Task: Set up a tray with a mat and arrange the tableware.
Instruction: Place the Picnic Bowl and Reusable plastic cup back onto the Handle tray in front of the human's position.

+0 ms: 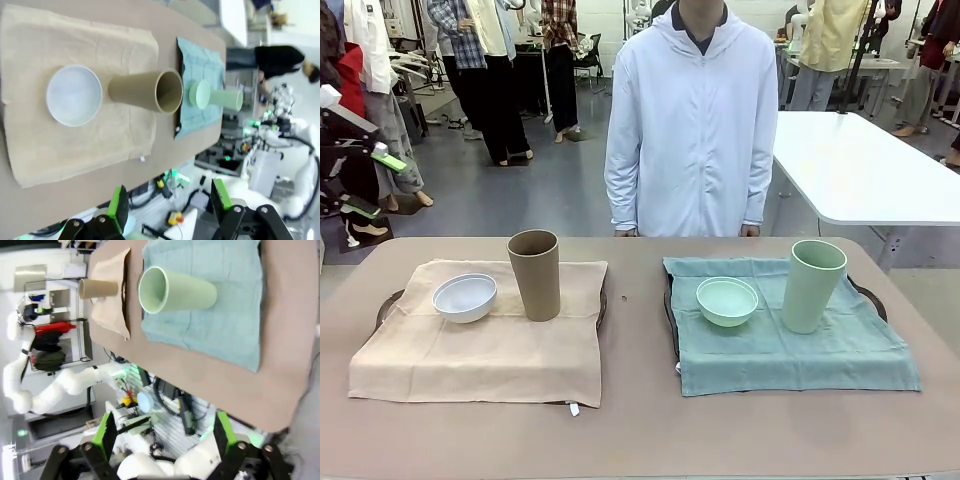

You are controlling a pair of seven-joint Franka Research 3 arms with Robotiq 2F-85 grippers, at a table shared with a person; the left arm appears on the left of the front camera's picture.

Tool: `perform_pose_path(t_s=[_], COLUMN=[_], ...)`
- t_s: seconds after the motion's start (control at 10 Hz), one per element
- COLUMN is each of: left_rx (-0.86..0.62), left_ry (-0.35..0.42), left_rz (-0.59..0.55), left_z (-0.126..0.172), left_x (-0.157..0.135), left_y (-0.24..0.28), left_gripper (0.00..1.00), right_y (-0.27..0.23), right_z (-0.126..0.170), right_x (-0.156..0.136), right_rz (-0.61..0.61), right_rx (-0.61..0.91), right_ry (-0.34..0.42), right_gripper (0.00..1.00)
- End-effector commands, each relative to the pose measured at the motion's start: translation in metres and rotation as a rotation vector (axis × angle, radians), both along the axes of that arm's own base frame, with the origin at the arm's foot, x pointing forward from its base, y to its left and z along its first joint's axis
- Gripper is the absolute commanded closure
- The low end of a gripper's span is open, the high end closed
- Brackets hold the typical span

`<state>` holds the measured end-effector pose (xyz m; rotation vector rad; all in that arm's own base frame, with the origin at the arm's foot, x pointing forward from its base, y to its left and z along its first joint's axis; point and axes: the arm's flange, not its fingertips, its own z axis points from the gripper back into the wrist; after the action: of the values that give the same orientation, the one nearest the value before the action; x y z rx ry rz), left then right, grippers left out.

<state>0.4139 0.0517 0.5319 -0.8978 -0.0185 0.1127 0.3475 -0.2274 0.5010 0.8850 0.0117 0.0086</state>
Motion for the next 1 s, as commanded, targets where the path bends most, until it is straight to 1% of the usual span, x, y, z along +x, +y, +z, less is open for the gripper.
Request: perform_pose_path(t_s=[0.0,0.1,0.2,0.4,0.5,0.6,0.7,0.9], left_rx=[-0.045,-0.094,-0.14,-0.217,-0.241,-0.24,-0.193,-0.193], left_ry=[0.037,0.05,0.055,0.048,0.047,0.024,0.065,0.065], left_rz=[-0.097,-0.109,-0.123,-0.136,-0.118,-0.121,-0.118,-0.118], left_z=[-0.018,-0.032,-0.047,-0.068,-0.072,-0.071,-0.081,-0.081], left_x=[0.02,0.025,0.029,0.033,0.036,0.035,0.028,0.028], left_y=[0.045,0.066,0.08,0.104,0.107,0.104,0.104,0.104], left_gripper=[0.13,0.13,0.13,0.13,0.13,0.13,0.13,0.13], right_y=[-0.022,-0.025,-0.028,-0.026,-0.025,-0.025,-0.025,-0.025], right_z=[-0.034,-0.052,-0.064,-0.081,-0.086,-0.086,-0.09,-0.09], right_x=[0.0,-0.001,-0.002,0.0,0.003,0.007,-0.002,-0.002], right_rz=[-0.037,-0.039,-0.039,-0.037,-0.047,-0.034,-0.04,-0.04], right_rx=[0.085,0.121,0.152,0.212,0.225,0.226,0.183,0.183], right_ry=[0.116,0.168,0.192,0.209,0.199,0.155,0.228,0.228], right_gripper=[0.0,0.0,0.0,0.0,0.0,0.0,0.0,0.0])
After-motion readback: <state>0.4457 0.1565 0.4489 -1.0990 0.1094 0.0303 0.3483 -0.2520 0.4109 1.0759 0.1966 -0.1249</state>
